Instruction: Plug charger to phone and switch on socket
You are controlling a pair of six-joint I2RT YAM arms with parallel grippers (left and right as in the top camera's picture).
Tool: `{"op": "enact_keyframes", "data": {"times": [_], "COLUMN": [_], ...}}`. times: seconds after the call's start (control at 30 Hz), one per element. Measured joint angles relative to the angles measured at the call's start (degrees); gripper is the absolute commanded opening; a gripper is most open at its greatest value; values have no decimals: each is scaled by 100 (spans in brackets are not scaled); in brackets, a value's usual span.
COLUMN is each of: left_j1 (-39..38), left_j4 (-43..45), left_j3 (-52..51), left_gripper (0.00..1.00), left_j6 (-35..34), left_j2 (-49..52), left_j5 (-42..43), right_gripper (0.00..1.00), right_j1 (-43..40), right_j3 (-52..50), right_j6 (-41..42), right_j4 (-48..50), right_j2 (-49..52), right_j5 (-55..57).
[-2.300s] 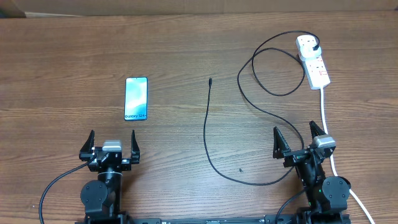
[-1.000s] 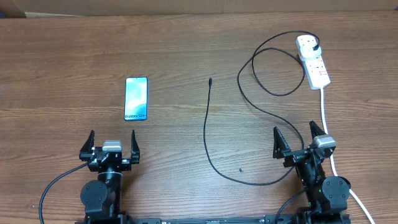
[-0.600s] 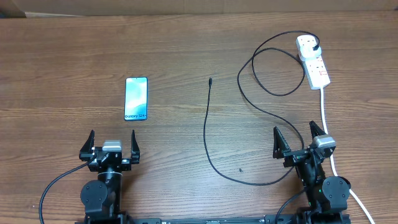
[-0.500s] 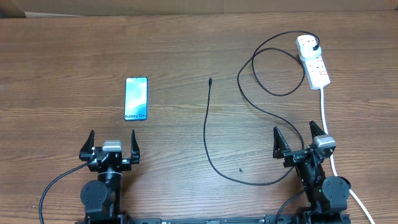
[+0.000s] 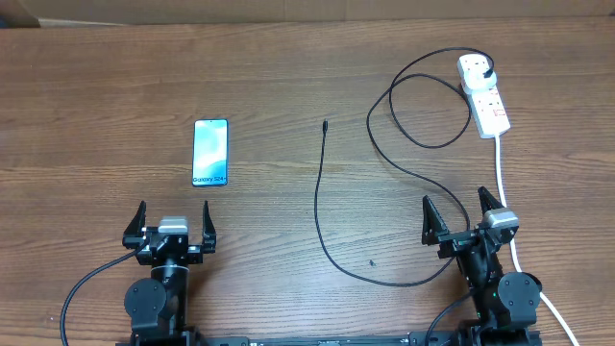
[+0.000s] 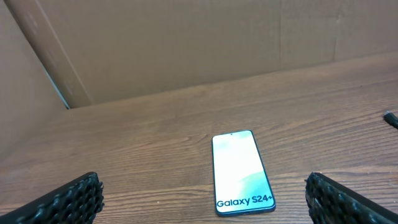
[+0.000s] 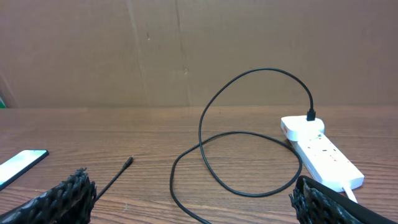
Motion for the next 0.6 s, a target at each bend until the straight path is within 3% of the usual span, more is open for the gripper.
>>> {"op": "enact_keyframes", "data": {"times": [0.6], "left_j1": [0], "left_j4": [87], "left_j3": [-4], "left_gripper": [100], "left_j6": [2], "left_j2": [0], "left_j5": [-2], "right_gripper": [100], "right_j1": [0], "right_j3": [-2], "right_j6": [2], "right_j4": [0], "right_j2": [0], "right_j5": [2]}}
